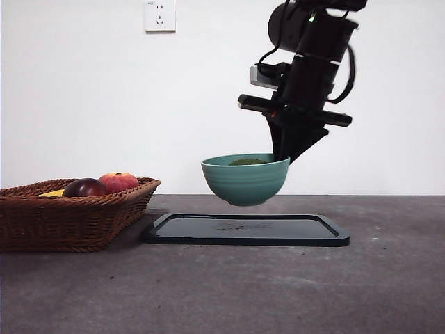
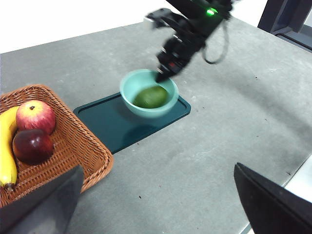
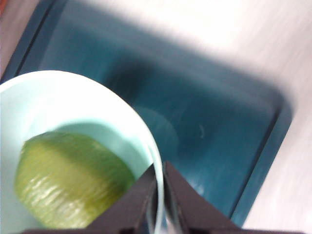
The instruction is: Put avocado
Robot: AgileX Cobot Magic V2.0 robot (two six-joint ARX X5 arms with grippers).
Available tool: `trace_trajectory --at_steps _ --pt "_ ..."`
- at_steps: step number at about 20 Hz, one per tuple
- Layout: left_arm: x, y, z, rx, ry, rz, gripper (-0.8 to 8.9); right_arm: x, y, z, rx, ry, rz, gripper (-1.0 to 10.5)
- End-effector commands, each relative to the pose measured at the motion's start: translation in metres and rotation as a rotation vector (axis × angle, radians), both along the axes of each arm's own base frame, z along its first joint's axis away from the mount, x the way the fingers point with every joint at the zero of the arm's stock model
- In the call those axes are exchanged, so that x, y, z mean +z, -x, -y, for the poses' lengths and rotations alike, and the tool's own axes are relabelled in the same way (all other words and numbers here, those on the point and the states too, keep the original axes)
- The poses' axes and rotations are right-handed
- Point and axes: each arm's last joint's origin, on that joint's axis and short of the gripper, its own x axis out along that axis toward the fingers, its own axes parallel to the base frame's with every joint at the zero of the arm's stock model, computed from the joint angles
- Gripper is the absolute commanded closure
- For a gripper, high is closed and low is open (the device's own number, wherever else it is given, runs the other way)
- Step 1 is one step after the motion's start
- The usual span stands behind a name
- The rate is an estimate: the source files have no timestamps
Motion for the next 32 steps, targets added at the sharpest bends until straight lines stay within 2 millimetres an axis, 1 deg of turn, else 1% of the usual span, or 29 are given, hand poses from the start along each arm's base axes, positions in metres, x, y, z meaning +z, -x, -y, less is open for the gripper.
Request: trace_trajectory --at_steps 1,3,5,6,11,15,16,17,18,19,20,21,22,23,24,26,28,32 --pt "0.002 0.000 0.000 0.000 0.005 0.009 3.16 -0.003 -0.023 -0.007 -0.011 -0.033 0.000 9.4" --pt "0.002 0.000 0.000 -0.001 0.005 0.009 3.16 -0.012 -0.039 -0.008 -0.027 -0.032 -0.006 9.4" --pt "0.002 0.000 0.000 -0.001 0.005 0.010 3.16 -0.026 -0.044 -0.009 -0.031 -0.020 -0.036 9.4" --pt "0.002 0.000 0.000 -0.001 0.005 0.010 3.16 -0.031 -0.045 -0.009 -0.031 -0.014 -0.049 9.4" --pt "0.002 0.000 0.000 -0.001 0.005 0.010 3.16 -0.041 -0.044 -0.010 -0.029 -0.008 -0.106 9.4" --pt "0.002 0.000 0.000 -0.001 0.000 0.004 3.16 -0.041 -0.045 -0.010 -0.032 -0.006 -0.095 9.4" --pt "0.002 0.000 0.000 -0.001 -0.001 0.003 3.16 -0.041 -0.046 -0.010 -0.035 -0.003 -0.090 9.0" --pt "0.002 0.000 0.000 -0.001 -0.001 0.003 3.16 -0.041 -0.046 -0.010 -0.039 0.002 -0.083 8.2" --pt "0.002 0.000 0.000 -0.001 0.000 0.003 3.16 -0.041 -0.047 -0.010 -0.045 0.008 -0.073 7.0" --pt "0.002 0.000 0.000 -0.001 0.000 0.003 3.16 -0.040 -0.048 -0.009 -0.056 0.024 -0.055 6.4" --pt "0.002 0.000 0.000 -0.001 0.000 0.003 3.16 -0.033 -0.048 -0.008 -0.076 0.048 -0.022 6.3" --pt "0.002 0.000 0.000 -0.001 -0.001 0.003 3.16 -0.021 -0.049 -0.006 -0.089 0.064 0.023 5.8" --pt "0.002 0.000 0.000 -0.001 -0.001 0.003 3.16 -0.006 -0.048 -0.005 -0.092 0.054 0.057 5.0" --pt "0.002 0.000 0.000 -0.001 0.000 0.002 3.16 0.011 -0.044 -0.003 -0.094 0.039 0.092 4.6" --pt "0.002 0.000 0.000 -0.001 -0.001 0.003 3.16 0.027 -0.038 0.000 -0.090 0.025 0.116 4.6" --pt "0.002 0.000 0.000 0.000 -0.001 0.003 3.16 0.054 -0.020 0.003 -0.057 0.028 0.145 4.5" --pt "0.002 0.000 0.000 0.000 0.000 0.003 3.16 0.077 0.002 0.009 -0.016 0.054 0.134 4.3" --pt "0.002 0.000 0.000 0.000 0.000 0.003 3.16 0.105 0.042 0.025 0.003 0.105 0.088 4.3"
